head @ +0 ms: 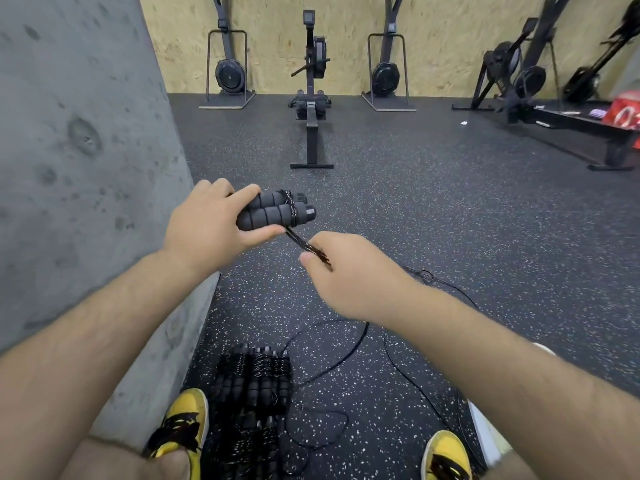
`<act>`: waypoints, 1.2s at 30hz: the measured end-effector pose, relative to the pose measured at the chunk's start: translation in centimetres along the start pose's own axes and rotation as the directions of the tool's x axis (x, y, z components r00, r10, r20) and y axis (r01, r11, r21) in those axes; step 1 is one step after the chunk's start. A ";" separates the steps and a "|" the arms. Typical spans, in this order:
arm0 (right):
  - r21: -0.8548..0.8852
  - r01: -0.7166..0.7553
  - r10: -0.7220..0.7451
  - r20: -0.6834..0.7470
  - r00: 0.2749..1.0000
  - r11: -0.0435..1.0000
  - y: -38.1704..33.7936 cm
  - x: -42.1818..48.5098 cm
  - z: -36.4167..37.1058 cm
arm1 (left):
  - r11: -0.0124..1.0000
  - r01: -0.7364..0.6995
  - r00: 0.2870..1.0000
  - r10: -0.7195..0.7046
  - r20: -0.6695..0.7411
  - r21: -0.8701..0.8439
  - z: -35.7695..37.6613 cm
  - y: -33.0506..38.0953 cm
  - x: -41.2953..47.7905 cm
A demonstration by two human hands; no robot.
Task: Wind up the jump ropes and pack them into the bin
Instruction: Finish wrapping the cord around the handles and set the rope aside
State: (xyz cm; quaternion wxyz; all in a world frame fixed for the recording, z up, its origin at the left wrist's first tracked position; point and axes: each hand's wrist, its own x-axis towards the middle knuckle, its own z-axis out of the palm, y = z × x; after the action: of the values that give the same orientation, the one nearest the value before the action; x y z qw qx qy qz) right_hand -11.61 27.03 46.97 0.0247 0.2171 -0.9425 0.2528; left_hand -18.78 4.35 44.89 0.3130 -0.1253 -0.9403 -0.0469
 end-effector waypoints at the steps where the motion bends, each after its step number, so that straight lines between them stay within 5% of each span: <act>1: -0.091 0.030 -0.032 -0.014 0.999 0.995 0.0 -0.1 -0.4 | 1.000 0.001 1.000 -0.001 0.018 0.000 0.1 -0.3 -0.1; 6: -0.425 0.117 -0.179 -0.110 0.978 0.898 0.8 0.4 -2.0 | 0.998 -0.055 0.996 0.055 0.070 0.003 0.3 0.0 -0.4; 15: -0.469 0.197 -0.356 -0.279 0.892 0.861 3.2 1.5 -3.0 | 0.968 -0.220 0.956 0.239 0.169 -0.124 -0.8 0.9 -0.6; 24: -0.195 0.208 -0.253 -0.242 0.937 0.959 5.4 2.5 -3.4 | 0.833 -0.391 0.865 0.478 0.153 -0.392 -2.7 2.7 -1.0; 33: 0.236 0.147 -0.155 0.017 0.988 0.960 7.1 3.3 -0.6 | 0.794 -0.290 0.924 0.377 0.059 -0.534 -3.6 4.6 -1.8; 36: 0.461 -0.002 -0.071 0.140 0.988 0.888 5.8 3.8 0.6 | 0.788 -0.254 0.936 0.347 0.064 -0.560 -3.5 5.0 -1.8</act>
State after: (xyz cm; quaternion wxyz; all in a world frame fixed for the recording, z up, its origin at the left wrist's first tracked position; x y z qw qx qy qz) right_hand -17.42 29.74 44.30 -0.0953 0.2524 -0.8510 0.4505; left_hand -14.07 8.22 46.63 0.1896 -0.3607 -0.8782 -0.2505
